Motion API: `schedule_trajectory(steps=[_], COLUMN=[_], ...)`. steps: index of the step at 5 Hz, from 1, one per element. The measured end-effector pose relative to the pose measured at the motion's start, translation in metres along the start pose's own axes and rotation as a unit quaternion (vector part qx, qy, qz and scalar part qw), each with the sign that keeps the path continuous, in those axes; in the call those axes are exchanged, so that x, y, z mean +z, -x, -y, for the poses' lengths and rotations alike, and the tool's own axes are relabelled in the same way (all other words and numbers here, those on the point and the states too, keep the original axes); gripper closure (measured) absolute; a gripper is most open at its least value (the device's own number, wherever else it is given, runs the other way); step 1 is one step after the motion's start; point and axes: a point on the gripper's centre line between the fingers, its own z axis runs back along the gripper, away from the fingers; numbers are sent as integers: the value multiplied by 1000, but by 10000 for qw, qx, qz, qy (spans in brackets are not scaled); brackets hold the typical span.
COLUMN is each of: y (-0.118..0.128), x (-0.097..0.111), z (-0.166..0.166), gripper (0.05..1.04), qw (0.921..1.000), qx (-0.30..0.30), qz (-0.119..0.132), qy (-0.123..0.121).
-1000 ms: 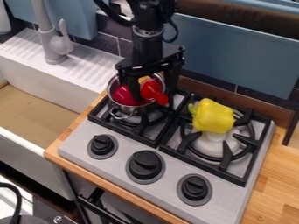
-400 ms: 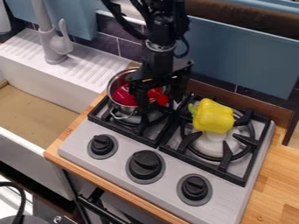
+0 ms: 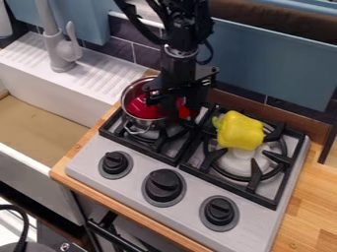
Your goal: Move the bottle away from the silver container to the burner
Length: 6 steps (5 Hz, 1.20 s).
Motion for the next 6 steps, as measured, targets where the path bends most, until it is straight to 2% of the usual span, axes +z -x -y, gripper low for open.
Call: schedule_trajectory(steps=[1, 3, 4, 5, 6], y=[-2, -11, -17, -18, -18], x=[-1, 2, 9, 17, 38], z=[0, 1, 1, -2, -4], gripper=[814, 786, 784, 784, 784], qw=[10000, 9996, 9987, 9987, 9989], qx=[70, 270, 452, 390, 333], qz=[-44, -99, -219, -314, -303], qy=[-37, -54, -20, -62, 131])
